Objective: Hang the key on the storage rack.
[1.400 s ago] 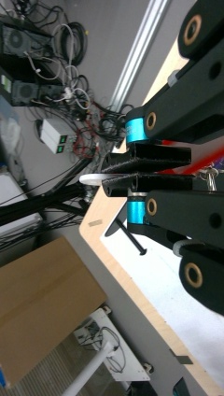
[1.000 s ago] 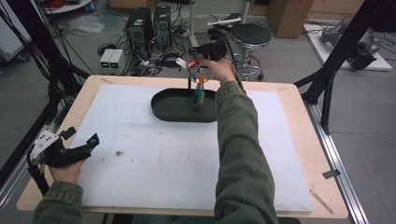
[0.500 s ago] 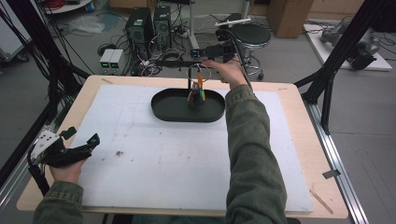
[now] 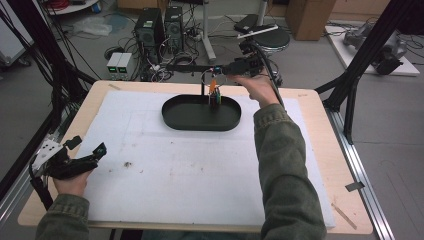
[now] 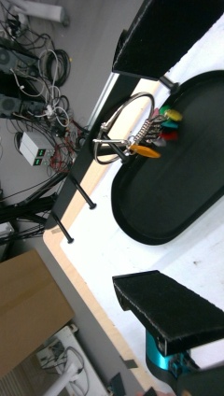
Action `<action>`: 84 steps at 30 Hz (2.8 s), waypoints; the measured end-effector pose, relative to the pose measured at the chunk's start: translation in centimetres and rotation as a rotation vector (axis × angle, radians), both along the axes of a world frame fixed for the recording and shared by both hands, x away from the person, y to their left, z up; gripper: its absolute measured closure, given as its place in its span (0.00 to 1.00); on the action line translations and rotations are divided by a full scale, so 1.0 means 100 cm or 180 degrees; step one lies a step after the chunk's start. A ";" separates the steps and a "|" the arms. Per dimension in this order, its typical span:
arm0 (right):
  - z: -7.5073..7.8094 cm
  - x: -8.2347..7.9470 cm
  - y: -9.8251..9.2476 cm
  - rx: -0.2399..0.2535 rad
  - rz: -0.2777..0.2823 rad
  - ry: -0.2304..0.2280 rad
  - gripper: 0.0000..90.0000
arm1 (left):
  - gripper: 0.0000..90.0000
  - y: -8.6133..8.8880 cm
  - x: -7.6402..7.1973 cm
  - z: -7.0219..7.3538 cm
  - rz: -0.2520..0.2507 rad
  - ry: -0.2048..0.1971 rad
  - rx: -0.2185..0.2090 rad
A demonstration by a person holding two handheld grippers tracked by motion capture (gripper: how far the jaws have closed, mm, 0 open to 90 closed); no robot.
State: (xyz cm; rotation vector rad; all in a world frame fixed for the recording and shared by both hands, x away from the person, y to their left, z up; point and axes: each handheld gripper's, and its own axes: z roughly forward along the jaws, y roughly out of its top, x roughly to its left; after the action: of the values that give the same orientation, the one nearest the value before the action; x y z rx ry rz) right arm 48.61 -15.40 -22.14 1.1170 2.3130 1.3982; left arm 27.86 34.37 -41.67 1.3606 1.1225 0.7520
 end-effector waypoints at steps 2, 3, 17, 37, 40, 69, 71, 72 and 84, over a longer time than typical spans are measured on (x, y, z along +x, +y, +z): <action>0.001 -0.006 -0.005 -0.0001 -0.0034 -0.0026 0.01 | 0.02 0.001 0.000 0.000 0.0013 -0.0020 -0.0028; 0.000 -0.009 -0.008 -0.0009 -0.0056 -0.0021 0.00 | 0.02 0.001 0.000 0.000 0.0019 -0.0023 -0.0033; -0.006 -0.056 -0.052 -0.0049 -0.0133 -0.0116 0.01 | 0.02 -0.001 0.000 0.000 0.0020 -0.0023 -0.0008; -0.054 -0.104 -0.089 -0.0043 -0.0234 -0.0042 0.01 | 0.02 -0.002 0.000 0.001 0.0012 -0.0007 0.0000; -0.061 -0.111 -0.092 -0.0075 -0.0264 -0.0027 0.01 | 0.02 -0.002 -0.001 0.001 0.0009 -0.0013 0.0005; -0.131 -0.164 -0.130 -0.0175 -0.0591 0.0065 0.01 | 0.02 -0.002 -0.003 0.001 0.0031 -0.0012 -0.0011; -0.135 -0.168 -0.131 -0.0203 -0.0636 0.0052 0.01 | 0.02 -0.002 -0.003 0.001 0.0037 -0.0013 -0.0023; -0.138 -0.169 -0.132 -0.0188 -0.0650 0.0051 0.01 | 0.02 -0.002 -0.003 0.001 0.0035 -0.0011 -0.0018; -0.163 -0.187 -0.149 -0.0167 -0.1139 -0.0097 0.01 | 0.02 -0.002 -0.003 0.001 0.0014 0.0004 -0.0002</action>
State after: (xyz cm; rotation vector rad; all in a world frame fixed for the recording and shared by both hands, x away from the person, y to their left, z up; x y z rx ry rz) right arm 29.90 -30.26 -38.42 1.3974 1.9893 1.2033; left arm 27.55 34.19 -41.53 1.3585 1.1270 0.7540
